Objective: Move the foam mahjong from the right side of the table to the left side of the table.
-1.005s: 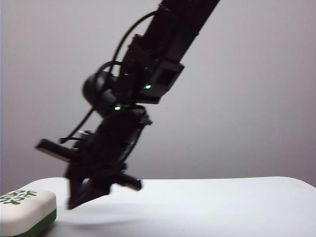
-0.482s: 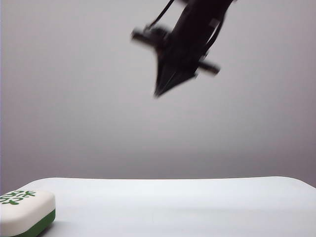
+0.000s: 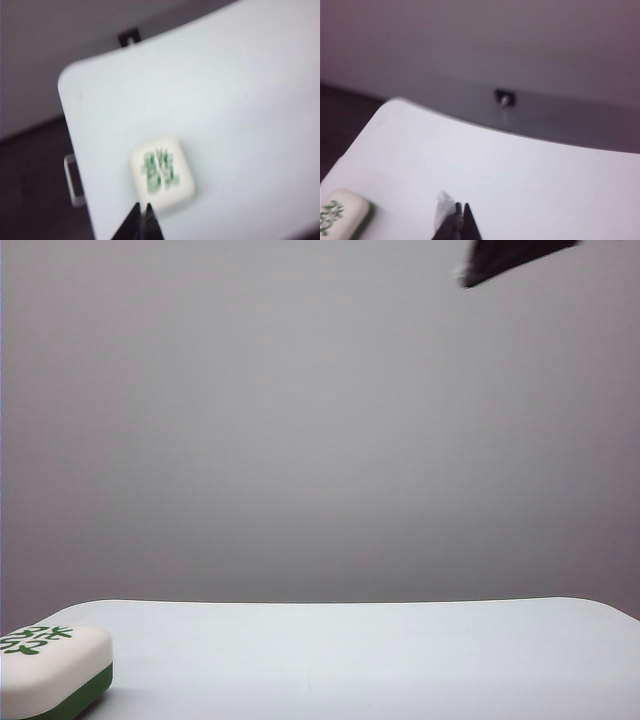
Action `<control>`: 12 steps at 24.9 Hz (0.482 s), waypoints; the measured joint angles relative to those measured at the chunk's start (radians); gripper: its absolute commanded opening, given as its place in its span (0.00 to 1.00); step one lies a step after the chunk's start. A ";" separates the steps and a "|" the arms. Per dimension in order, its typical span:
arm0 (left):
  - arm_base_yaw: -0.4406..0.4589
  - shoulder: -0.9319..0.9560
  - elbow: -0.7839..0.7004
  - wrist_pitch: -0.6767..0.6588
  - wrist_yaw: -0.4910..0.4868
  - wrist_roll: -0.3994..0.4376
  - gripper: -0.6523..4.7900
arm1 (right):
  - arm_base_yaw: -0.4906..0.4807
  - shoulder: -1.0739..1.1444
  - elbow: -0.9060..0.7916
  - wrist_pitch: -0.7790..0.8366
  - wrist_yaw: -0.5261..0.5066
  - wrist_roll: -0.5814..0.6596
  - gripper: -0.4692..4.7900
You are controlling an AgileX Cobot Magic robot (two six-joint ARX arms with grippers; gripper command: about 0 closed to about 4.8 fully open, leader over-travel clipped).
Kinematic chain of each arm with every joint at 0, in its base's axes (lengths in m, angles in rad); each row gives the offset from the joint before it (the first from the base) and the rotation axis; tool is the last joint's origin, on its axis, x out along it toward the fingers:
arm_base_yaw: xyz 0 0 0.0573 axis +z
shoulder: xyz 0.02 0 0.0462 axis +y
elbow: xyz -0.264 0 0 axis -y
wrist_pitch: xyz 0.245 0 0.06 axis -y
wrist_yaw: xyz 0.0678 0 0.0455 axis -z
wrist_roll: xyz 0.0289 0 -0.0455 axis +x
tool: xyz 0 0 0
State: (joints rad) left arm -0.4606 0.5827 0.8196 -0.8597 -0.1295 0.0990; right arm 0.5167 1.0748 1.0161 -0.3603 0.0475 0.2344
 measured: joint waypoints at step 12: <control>0.146 -0.229 -0.433 0.641 0.068 -0.051 0.11 | -0.366 -0.725 -0.542 0.158 -0.018 -0.002 0.08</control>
State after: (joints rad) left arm -0.3149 0.3534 0.3862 -0.2188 -0.0616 0.0475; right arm 0.1509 0.3496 0.4740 -0.2024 0.0292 0.2325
